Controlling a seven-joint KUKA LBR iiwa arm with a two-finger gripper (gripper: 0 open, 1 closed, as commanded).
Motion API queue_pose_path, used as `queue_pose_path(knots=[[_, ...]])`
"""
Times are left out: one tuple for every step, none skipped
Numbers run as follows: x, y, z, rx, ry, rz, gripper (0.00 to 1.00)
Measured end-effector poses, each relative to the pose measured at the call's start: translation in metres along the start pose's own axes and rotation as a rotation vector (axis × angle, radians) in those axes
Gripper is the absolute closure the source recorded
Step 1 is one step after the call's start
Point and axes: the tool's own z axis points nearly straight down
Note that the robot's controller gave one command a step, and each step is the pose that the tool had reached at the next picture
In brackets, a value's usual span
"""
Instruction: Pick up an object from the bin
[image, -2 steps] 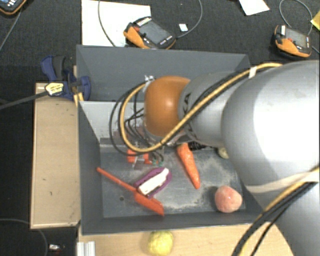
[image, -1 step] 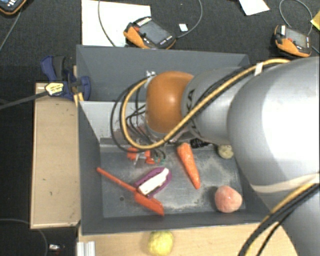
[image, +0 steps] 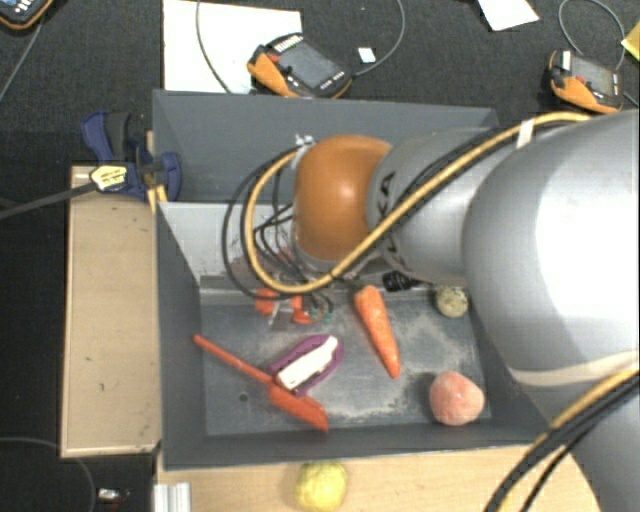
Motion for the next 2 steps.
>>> queue_pose_path(knots=[[0.0, 0.0, -0.03, 0.001, 0.003, 0.0, 1.0], [0.0, 0.0, -0.063, 0.002, 0.005, -0.001, 1.0]])
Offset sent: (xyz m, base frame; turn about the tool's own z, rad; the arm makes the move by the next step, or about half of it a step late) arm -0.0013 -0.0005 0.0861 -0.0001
